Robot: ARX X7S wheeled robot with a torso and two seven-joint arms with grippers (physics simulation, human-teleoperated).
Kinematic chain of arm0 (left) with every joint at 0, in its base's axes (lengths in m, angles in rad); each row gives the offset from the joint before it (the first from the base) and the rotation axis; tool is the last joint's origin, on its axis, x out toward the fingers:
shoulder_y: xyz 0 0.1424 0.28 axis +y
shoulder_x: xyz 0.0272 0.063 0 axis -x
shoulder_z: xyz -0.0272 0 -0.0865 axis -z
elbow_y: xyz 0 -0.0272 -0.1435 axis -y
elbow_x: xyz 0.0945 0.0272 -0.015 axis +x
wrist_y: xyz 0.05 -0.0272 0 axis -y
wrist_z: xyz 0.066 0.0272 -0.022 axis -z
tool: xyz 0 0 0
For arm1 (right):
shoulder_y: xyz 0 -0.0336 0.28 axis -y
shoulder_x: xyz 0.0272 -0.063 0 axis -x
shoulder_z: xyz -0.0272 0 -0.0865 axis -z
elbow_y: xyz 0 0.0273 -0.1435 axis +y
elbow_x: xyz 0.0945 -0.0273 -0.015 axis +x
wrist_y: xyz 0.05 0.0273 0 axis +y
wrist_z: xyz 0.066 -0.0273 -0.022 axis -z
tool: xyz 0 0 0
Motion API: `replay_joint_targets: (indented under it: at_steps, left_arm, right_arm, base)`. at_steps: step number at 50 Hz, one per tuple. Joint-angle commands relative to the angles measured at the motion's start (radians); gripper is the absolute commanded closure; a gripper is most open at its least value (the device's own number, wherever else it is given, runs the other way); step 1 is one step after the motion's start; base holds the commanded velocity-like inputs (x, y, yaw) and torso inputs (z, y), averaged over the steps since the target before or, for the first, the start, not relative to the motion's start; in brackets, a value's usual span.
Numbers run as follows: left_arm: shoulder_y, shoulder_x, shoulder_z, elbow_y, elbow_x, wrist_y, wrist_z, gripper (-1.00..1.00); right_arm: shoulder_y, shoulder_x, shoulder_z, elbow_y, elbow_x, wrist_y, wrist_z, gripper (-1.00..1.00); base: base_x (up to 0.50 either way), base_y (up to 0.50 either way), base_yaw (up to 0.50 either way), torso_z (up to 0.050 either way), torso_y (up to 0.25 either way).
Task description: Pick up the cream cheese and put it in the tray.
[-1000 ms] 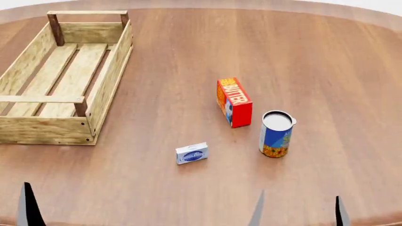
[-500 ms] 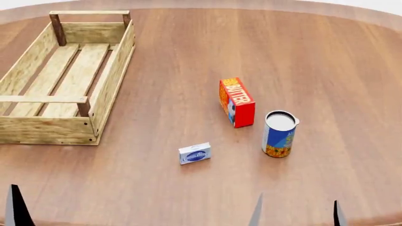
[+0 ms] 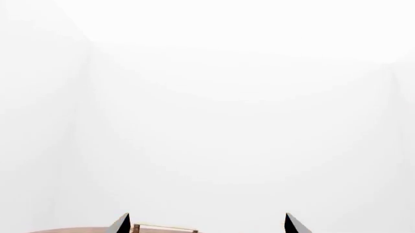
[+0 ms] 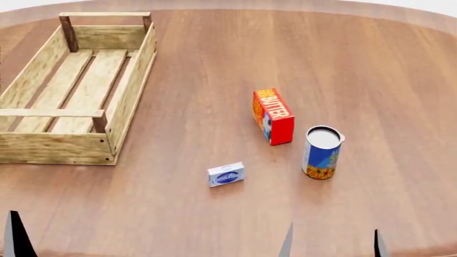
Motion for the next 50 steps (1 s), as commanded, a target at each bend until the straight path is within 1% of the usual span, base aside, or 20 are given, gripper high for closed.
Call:
replay_joint_targets:
  at_steps: [1,32,50]
  left_arm:
    - [0.003,-0.004,0.004,0.001,0.005,0.003,-0.011,-1.0]
    - [0.001,-0.013,0.018,-0.011,0.016,0.013,-0.036,-1.0]
    - [0.006,-0.021,0.019,-0.008,0.016,0.026,-0.05,-1.0]
  right_arm:
    - [0.001,0.008,-0.014,0.004,-0.011,-0.004,0.011,-1.0]
    - [0.008,0.025,-0.043,0.009,-0.043,-0.002,0.04,-1.0]
    - [0.004,0.031,-0.05,-0.009,-0.084,0.003,0.071,-1.0]
  base:
    - [0.0,0.04,0.0,0.0,0.0]
    - [0.02,0.04,0.0,0.0,0.0]
    - [0.08,0.0,0.0,0.0,0.0]
